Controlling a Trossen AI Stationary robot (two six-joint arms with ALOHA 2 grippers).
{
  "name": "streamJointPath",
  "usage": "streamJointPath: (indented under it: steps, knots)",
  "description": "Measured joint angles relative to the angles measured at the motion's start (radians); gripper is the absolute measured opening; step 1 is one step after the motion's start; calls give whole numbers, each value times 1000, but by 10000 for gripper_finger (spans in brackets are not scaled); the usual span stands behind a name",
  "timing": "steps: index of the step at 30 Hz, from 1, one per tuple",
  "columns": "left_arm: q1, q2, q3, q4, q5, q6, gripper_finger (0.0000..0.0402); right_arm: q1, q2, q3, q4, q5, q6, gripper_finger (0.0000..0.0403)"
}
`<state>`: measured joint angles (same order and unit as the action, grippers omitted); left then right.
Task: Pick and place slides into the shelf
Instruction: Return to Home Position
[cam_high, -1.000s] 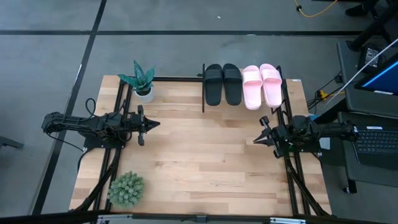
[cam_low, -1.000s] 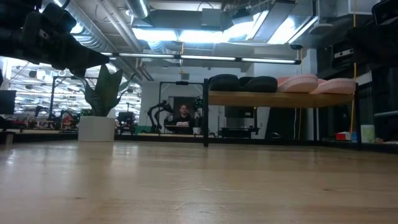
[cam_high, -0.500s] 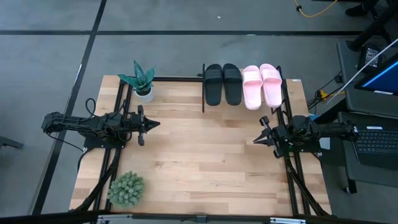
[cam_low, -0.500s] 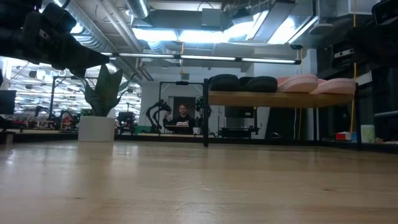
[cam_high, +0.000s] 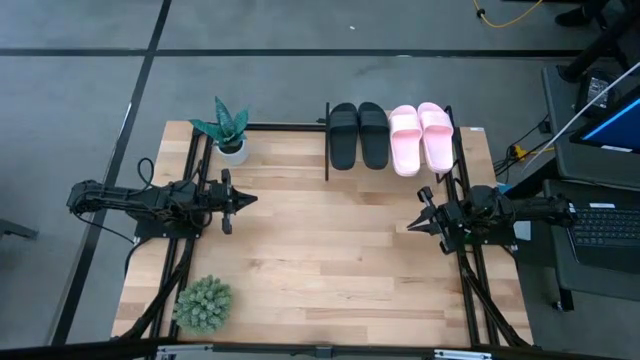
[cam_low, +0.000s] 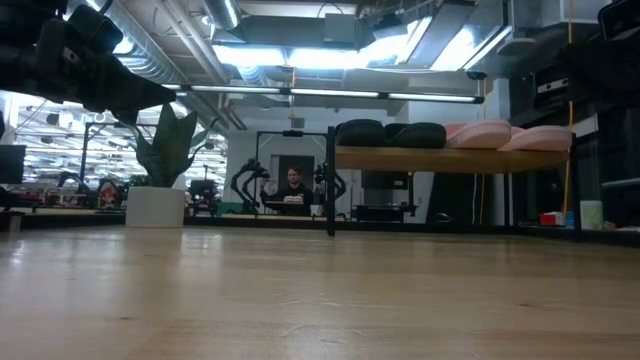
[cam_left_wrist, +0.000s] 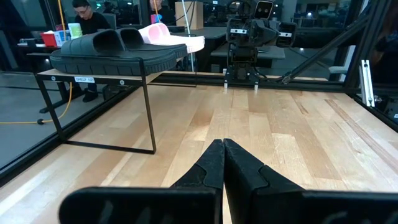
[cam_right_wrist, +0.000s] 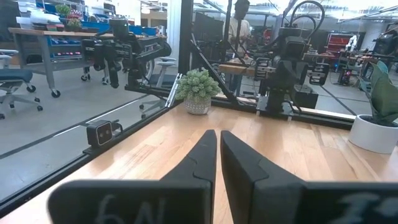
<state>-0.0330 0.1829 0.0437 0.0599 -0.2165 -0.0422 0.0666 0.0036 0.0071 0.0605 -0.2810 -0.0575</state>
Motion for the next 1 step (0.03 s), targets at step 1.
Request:
streamJointPath:
  steps: [1]
  knots:
    - [0,0,0,0,0,0,0,0,0,0,0,0,1,26]
